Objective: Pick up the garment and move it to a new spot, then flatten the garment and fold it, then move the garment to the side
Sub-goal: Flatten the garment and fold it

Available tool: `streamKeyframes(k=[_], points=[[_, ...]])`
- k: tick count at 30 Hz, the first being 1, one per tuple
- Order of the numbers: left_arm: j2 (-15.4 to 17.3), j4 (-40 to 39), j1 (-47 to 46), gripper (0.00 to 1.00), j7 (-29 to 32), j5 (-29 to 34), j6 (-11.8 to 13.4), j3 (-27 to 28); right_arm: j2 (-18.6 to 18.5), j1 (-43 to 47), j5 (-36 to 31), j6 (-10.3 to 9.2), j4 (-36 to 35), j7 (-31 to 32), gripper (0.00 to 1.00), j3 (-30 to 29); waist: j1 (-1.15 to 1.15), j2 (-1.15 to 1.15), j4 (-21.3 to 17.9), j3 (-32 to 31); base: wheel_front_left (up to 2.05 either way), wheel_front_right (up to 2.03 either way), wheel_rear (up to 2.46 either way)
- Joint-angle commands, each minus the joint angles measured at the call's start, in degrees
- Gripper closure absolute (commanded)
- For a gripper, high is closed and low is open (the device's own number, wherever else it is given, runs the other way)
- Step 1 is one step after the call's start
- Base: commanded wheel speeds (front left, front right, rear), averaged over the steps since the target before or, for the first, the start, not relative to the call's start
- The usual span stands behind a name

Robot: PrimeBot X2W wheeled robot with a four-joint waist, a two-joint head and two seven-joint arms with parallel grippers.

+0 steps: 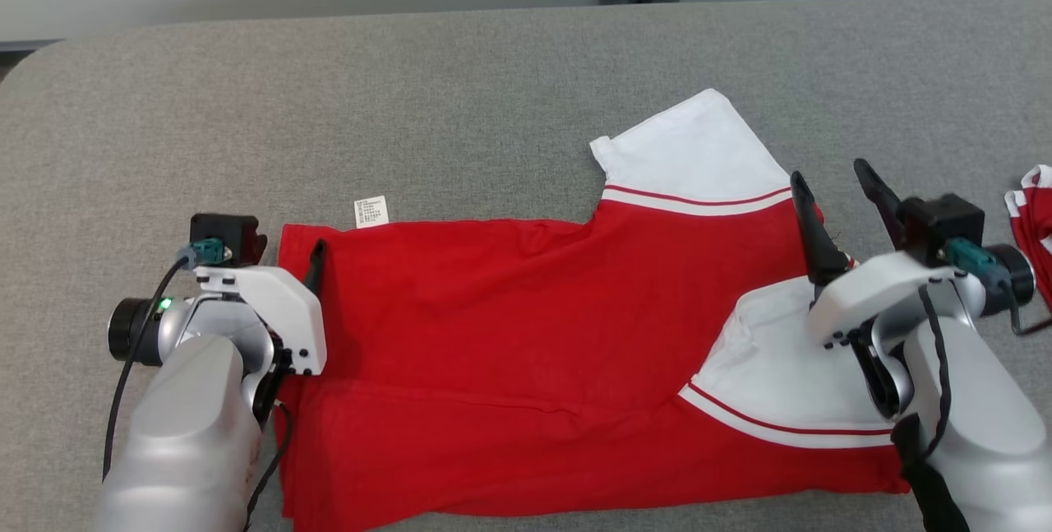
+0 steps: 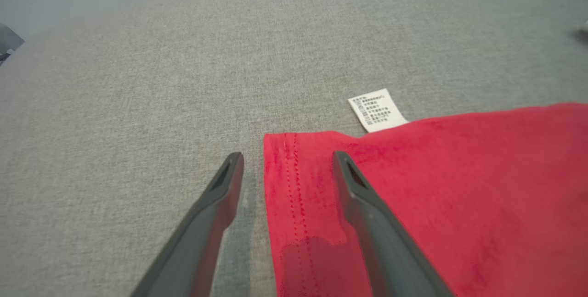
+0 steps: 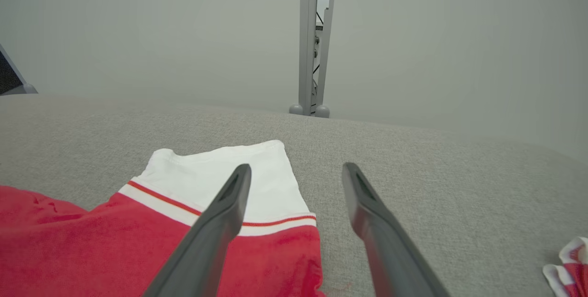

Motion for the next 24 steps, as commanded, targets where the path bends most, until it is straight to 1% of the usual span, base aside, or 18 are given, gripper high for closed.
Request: streamKeyframes(k=[1,4,7,9,12,14,15,16,24], points=[[0.1,0.6,-1.5,0.00,0.3,-0.2,-0.2,-0.2,-0.6,-1.8,0.3,-0.02,1.3,0.1,0.00,0.6,0.00,0.00,-0.2,0.6,0.00,0.00,0.00],[0.0,2.2,-3.3,0.00,1.4,-0.5,-0.4,-0.5,-1.2,-5.7,0.2,-0.02,5.0,0.6,0.00,2.5,0.00,0.00,-0.2,1.4,0.00,0.00,0.00],[-0.1,3.8,-4.7,0.00,2.5,-0.4,0.4,-0.8,-1.8,-9.4,0.3,-0.02,7.9,1.3,0.00,4.4,0.00,0.00,0.0,2.3,0.00,0.00,0.00],[-0.3,4.6,-5.7,0.00,2.9,-0.6,0.2,-1.0,-2.1,-11.7,0.8,-0.02,9.6,1.5,0.00,5.4,0.00,0.00,0.3,2.9,0.00,0.00,0.00],[-0.6,5.6,-6.4,0.46,2.9,-0.9,0.2,-1.4,-2.3,-14.7,1.5,-0.02,11.9,2.7,0.00,7.3,0.00,0.00,0.8,3.6,0.00,0.00,0.00],[-0.9,6.0,-6.8,0.60,2.7,-1.0,0.0,-1.7,-2.6,-16.8,2.6,-0.02,13.4,3.9,0.00,9.1,0.00,0.00,1.3,4.0,0.00,0.00,0.00],[-1.0,6.1,-7.1,0.71,2.5,-1.2,0.0,-1.8,-3.0,-18.0,2.7,-0.02,14.0,4.5,0.00,10.2,0.00,0.00,1.6,4.3,0.00,0.00,0.00],[-1.2,6.3,-7.3,1.00,2.3,-0.9,0.1,-2.2,-3.2,-19.0,3.4,-0.02,14.8,5.4,0.00,11.1,0.00,0.00,1.9,4.6,0.00,0.00,0.00],[-2.3,6.4,-9.3,1.00,-0.3,-1.3,-0.4,-4.7,-5.8,-26.7,8.5,-0.02,20.5,14.8,0.00,18.5,0.00,0.00,5.4,7.2,0.00,0.00,0.00]])
